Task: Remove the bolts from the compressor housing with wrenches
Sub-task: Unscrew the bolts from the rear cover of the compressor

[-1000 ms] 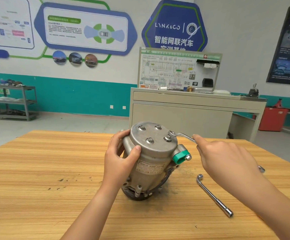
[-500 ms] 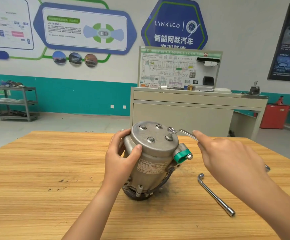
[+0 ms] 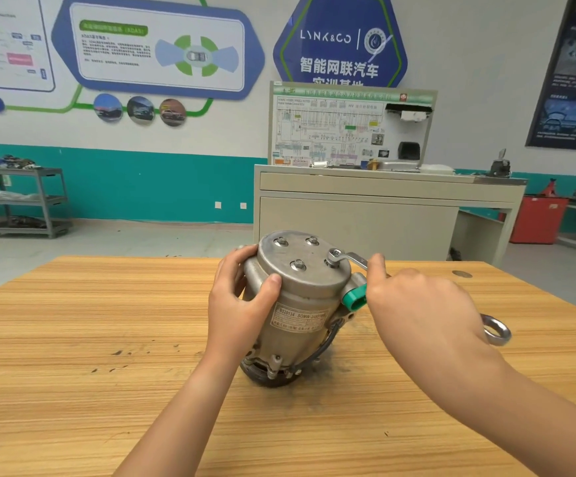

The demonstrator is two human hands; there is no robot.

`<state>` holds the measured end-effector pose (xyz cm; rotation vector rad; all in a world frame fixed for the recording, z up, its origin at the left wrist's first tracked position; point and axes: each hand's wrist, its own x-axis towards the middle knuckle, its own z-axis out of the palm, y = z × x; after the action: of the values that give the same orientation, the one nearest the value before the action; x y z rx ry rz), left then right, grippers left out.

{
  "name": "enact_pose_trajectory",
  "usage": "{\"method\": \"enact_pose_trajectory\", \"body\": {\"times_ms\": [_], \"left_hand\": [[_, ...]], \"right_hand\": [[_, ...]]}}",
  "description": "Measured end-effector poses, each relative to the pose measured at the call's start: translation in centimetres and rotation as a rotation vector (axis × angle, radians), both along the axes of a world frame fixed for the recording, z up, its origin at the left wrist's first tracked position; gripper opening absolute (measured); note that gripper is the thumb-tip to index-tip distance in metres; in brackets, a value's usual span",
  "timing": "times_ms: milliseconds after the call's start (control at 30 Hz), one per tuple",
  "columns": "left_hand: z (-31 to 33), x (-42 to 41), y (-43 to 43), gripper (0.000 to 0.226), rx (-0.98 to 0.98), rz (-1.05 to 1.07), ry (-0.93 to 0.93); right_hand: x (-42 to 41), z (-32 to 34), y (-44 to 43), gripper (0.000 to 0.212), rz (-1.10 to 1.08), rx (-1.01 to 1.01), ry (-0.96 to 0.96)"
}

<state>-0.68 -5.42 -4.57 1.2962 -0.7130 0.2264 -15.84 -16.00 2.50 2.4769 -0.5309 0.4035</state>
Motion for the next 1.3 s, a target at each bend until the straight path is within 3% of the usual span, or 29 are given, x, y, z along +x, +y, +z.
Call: {"method": "enact_pose_trajectory", "body": {"times_ms": [200,333,433,567,700,767,1067,1100,1233,1300], "left_hand": [[0.1,0.0,-0.1,0.039,0.015,0.006,-0.003],[0.2,-0.2,-0.7,0.037,0.015,0.052,-0.036],[0.1,-0.2,-0.9,0.036,0.003,0.058,-0.048],[-0.3,0.3,-0.3,0.037,-0.030,0.013,-0.030],[-0.4,0.4,0.3,0.039,-0.053,-0.013,-0.014],[-0.5,0.3,0.5,0.038,-0.059,0.000,-0.027],[0.0,0.6,0.8,0.037,-0.003,-0.005,-0.066],[-0.1,0.7,0.8,0.037,-0.002,-0.011,-0.061],[-0.4,0.9,1.2,0.038,0.001,-0.021,-0.050],[-0.6,0.8,1.3,0.041,-0.011,-0.013,-0.056]], "right_hand": [[0.3,0.8,0.1,0.064,-0.041,0.033,0.002],[0.5,1.6,0.1,0.054,-0.068,0.071,-0.035],[0.0,-0.2,-0.3,0.047,-0.097,-0.056,-0.114],[-0.4,-2.5,-5.0,0.020,0.261,-0.084,-0.487],[2.5,-3.0,-9.5,0.031,0.563,-0.015,-0.572],[5.0,-2.6,-10.5,0.033,0.613,0.056,-0.624],[13.8,2.2,-8.2,0.037,0.701,0.119,-0.321],[13.7,2.2,-8.0,0.036,0.701,0.179,-0.378],[11.6,2.3,-7.4,0.036,0.607,0.721,-0.943],[9.3,2.1,-7.2,0.038,0.620,0.799,-0.994]]}}
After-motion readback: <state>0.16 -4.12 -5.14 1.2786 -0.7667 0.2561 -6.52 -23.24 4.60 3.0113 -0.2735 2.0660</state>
